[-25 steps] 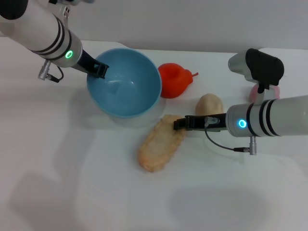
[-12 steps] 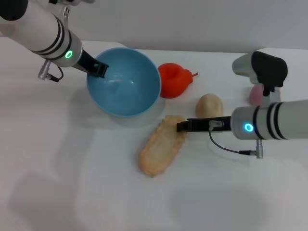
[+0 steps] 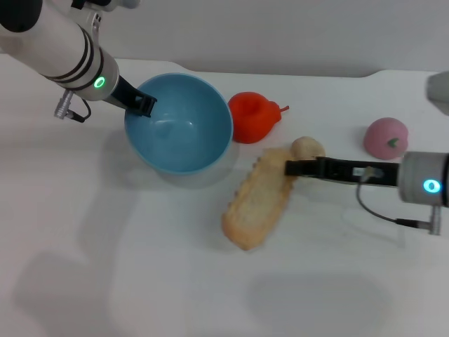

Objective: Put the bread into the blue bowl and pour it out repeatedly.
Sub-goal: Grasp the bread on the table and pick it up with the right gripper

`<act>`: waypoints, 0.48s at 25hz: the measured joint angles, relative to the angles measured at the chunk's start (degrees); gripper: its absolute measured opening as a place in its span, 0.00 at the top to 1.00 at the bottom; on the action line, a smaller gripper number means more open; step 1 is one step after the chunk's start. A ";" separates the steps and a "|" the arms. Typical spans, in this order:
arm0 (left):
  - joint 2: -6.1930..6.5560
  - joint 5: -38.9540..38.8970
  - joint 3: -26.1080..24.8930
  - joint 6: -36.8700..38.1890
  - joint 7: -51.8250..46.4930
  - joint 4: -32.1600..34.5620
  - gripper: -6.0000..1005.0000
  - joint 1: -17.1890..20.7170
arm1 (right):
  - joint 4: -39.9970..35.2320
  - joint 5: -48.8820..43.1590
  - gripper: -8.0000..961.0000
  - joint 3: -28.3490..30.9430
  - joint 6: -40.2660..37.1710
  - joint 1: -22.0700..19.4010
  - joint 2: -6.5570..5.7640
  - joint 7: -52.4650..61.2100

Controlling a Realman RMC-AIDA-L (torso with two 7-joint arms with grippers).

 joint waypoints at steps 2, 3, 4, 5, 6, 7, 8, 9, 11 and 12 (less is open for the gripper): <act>0.00 0.01 0.00 -0.15 0.00 -0.17 1.00 -0.01 | -0.56 -0.03 0.85 2.37 -2.90 -1.28 -0.56 -1.26; 0.00 0.00 0.00 -0.20 0.00 -0.33 1.00 -0.04 | -1.09 -0.03 0.86 3.76 -4.60 -1.93 -0.87 -1.98; 0.00 0.00 0.00 -0.28 0.00 -0.61 1.00 -0.09 | -1.88 -0.05 0.87 4.99 -6.54 -2.67 -1.09 -2.67; 0.00 -0.05 0.00 -0.45 0.01 -1.06 1.00 -0.27 | -2.72 -0.05 0.88 6.50 -8.33 -3.42 -1.27 -3.30; 0.01 -0.19 0.00 -0.62 0.00 -1.55 1.00 -0.47 | -3.54 -0.06 0.88 7.98 -10.13 -4.09 -1.38 -3.99; 0.01 -0.33 0.00 -0.83 0.00 -2.04 1.00 -0.79 | -4.34 -0.06 0.89 9.72 -11.88 -4.69 -1.40 -4.70; -0.02 -0.37 -0.01 -1.04 0.00 -2.73 1.00 -1.24 | -4.86 -0.06 0.90 11.12 -13.20 -5.09 -1.41 -5.35; -0.09 -0.45 0.02 -1.15 0.00 -3.26 1.00 -1.61 | -5.30 -0.06 0.91 12.71 -14.50 -5.35 -1.44 -5.95; -0.24 -0.52 0.38 -1.37 -0.01 -4.57 0.99 -2.51 | -5.94 -0.06 0.91 15.30 -16.44 -5.47 -1.49 -6.87; -0.31 -1.03 1.49 -1.84 -0.22 -5.84 0.99 -3.48 | -6.38 -0.07 0.91 16.23 -16.99 -5.47 -1.50 -7.31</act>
